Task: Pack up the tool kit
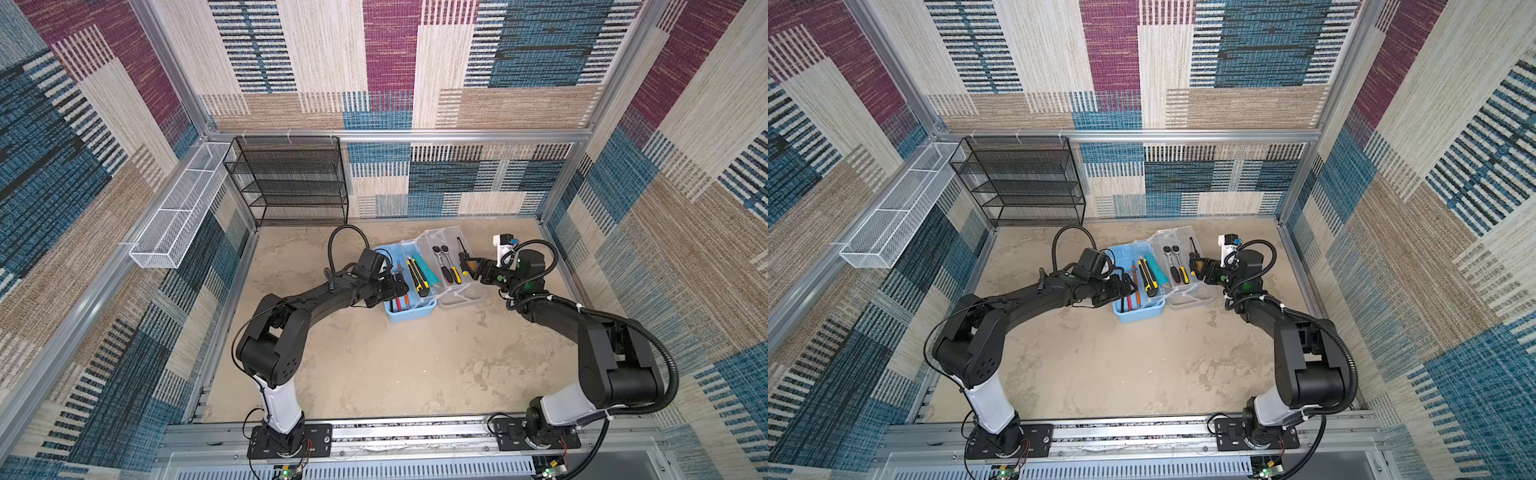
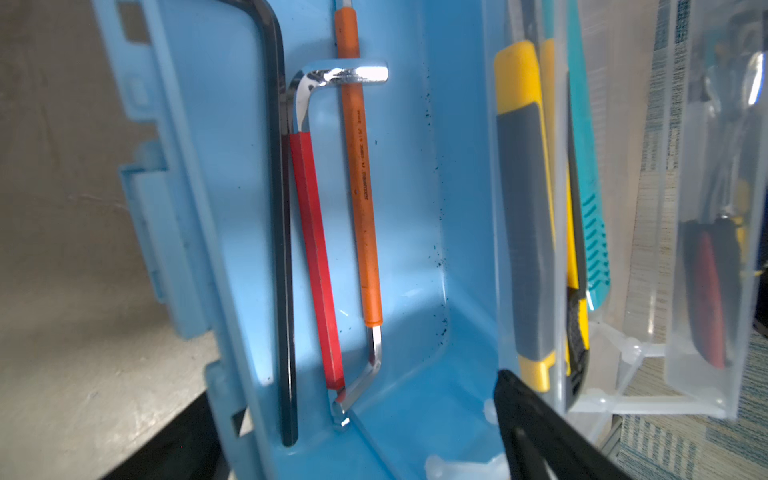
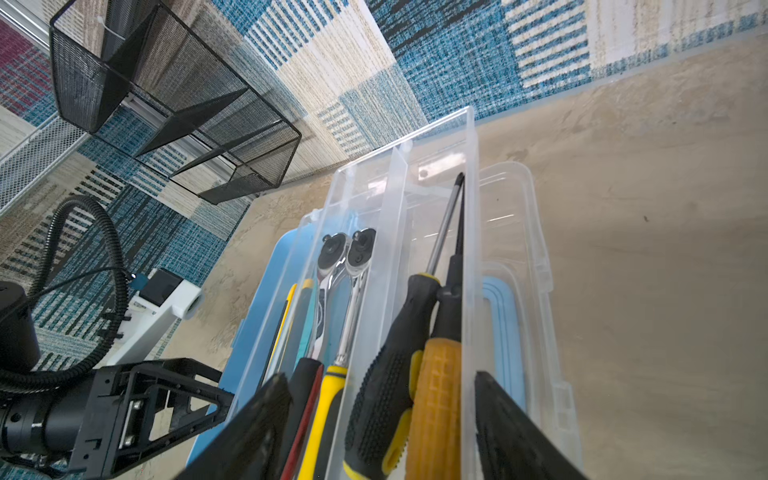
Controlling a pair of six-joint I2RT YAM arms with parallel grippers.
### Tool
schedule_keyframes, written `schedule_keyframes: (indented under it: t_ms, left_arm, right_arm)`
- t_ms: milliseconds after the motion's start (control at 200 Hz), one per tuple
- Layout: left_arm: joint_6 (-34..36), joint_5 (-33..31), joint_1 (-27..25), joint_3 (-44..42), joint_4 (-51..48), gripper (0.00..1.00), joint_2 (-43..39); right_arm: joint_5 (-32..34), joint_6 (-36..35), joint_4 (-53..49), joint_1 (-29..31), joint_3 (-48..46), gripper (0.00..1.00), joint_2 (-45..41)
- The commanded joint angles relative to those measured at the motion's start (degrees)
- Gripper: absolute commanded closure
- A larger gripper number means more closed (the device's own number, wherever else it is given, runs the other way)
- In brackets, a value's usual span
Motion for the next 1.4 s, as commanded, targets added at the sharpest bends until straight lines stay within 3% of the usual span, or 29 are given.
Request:
schedule_keyframes:
  t_ms: [0, 691, 1177, 1392]
  left_arm:
    - [-0.96, 1.37, -0.06, 0.64, 2.45, 0.05, 0.38]
    - [-2.47, 2.36, -0.36, 0.96, 4.45, 0.07, 1.86]
    - [-3.13, -0.11, -0.34, -0.02, 2.94, 0.07, -0.38]
    - [-3.02, -2.7, 0.12, -2.62, 1.92, 0.05, -3.67]
  right_arm:
    - [-2.93, 1.94, 2.15, 0.94, 0.48, 0.29, -0.47]
    - [-0.22, 4.21, 1.98, 5.4, 1.15, 0.3, -1.16]
    - [9.53, 2.11, -4.0, 11.1, 5.05, 0.32, -1.91]
    - [10.32, 1.61, -5.09, 12.77, 6.59, 0.31, 0.75]
